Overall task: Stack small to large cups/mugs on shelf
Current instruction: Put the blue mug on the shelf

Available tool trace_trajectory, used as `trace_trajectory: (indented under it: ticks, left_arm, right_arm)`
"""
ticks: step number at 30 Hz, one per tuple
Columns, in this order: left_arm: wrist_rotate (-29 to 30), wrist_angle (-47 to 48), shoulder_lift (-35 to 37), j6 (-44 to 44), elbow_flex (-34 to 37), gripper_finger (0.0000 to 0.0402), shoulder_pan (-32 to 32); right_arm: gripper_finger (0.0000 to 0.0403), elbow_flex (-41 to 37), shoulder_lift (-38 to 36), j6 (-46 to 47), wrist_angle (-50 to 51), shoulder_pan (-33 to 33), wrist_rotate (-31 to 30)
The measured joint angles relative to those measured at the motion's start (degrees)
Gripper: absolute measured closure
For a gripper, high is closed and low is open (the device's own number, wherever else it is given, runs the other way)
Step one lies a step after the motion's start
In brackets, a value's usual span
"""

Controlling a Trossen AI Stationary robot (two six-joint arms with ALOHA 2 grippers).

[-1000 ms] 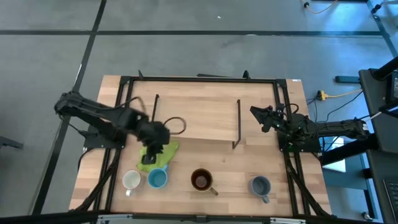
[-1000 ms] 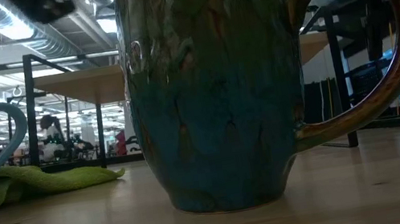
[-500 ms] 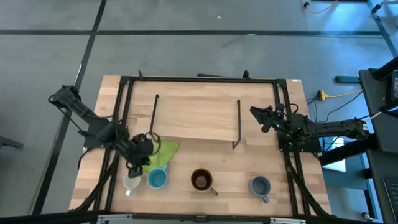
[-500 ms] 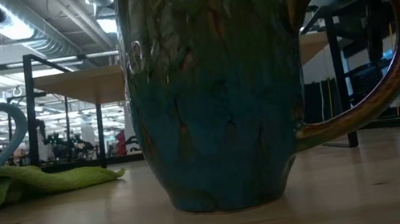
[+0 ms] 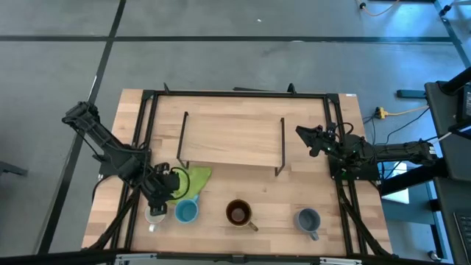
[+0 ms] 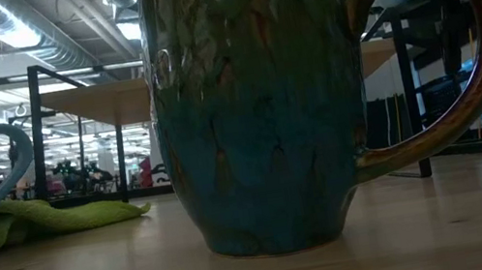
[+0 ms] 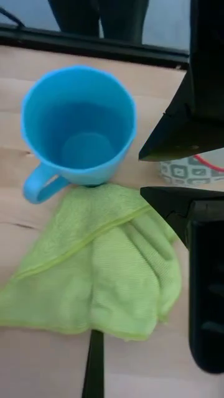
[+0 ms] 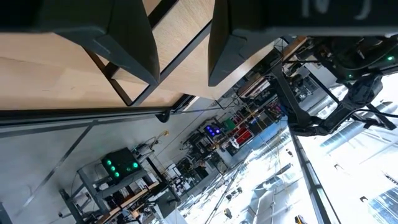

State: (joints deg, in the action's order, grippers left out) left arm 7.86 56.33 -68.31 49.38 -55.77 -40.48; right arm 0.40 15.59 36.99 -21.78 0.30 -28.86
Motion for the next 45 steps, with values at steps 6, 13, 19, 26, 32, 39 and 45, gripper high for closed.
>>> trace_trajectory:
  ticks: [6,13,19,26,32,39,45]
  left_arm:
    - [-0.3,-3.3,0.0,1.5,0.0,0.0331,2.2]
    - [-2.8,-3.1,-1.4,0.9,0.0,0.0331,3.1]
    - [-3.1,-3.5,-3.9,1.5,0.0,0.0331,3.1]
    - [-4.4,-7.1,-6.4,2.1,0.0,0.0330,3.1]
    - [-4.4,-7.1,-7.1,4.9,0.0,0.0330,3.1]
    - [-2.9,-6.9,-7.1,7.7,0.0,0.0330,3.1]
    - [0.0,-6.8,-7.1,10.1,0.0,0.0330,3.1]
  right_arm:
    - [0.0265,0.0,0.0,0.0,0.0,0.0,0.0]
    - [0.0265,0.0,0.0,0.0,0.0,0.0,0.0]
    - [0.0265,0.0,0.0,0.0,0.1,0.0,0.0]
    - [0.0265,0.0,0.0,0.0,0.1,0.0,0.0]
    - [0.0265,0.0,0.0,0.0,0.2,0.0,0.0]
    - [0.0265,0.0,0.0,0.0,0.2,0.0,0.0]
    - [0.0265,0.0,0.0,0.0,0.2,0.0,0.0]
